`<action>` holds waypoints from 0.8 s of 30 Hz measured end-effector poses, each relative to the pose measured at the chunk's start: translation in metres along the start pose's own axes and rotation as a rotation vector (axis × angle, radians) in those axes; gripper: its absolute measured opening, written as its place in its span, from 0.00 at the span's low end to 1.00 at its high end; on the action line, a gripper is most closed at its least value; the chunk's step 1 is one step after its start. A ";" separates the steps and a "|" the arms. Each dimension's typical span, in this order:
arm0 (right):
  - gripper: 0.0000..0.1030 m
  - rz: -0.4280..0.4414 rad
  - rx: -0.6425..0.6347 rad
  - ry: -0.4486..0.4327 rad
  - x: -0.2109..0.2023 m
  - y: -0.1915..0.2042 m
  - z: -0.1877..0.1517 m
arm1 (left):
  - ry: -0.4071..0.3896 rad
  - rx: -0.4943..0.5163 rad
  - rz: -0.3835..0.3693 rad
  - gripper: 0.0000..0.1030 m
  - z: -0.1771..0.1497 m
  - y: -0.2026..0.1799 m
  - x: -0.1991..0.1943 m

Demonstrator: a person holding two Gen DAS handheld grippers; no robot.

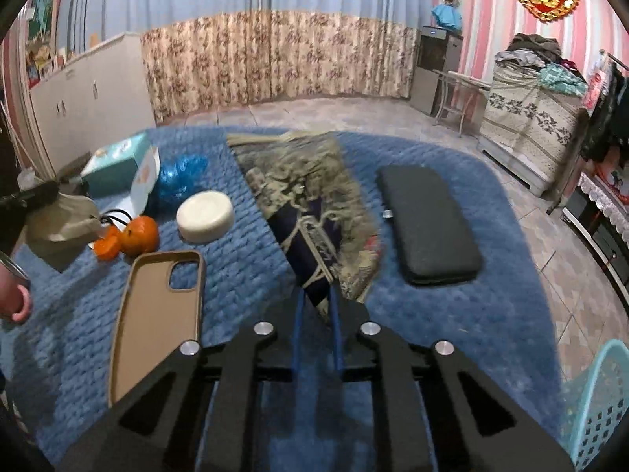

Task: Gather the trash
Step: 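Grasp the printed snack packet with the right tool, then carry the snack packet over the blue basket with the right tool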

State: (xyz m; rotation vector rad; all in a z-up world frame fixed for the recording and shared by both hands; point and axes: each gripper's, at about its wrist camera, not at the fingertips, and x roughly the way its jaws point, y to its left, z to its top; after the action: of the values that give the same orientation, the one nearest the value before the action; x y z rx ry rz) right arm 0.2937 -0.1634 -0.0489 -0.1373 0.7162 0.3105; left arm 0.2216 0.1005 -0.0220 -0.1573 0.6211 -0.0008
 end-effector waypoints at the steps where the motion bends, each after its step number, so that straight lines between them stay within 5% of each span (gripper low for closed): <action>1: 0.12 0.000 0.012 -0.012 -0.007 -0.005 -0.001 | -0.008 0.008 -0.009 0.02 0.002 -0.007 -0.003; 24: 0.08 -0.237 0.226 -0.131 -0.169 -0.150 -0.073 | -0.023 0.198 -0.286 0.02 -0.009 -0.211 -0.020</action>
State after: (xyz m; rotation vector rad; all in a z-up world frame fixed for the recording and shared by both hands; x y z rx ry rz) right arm 0.1770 -0.3611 0.0110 0.0137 0.5934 0.0102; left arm 0.2098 -0.1086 0.0131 -0.0532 0.5682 -0.3353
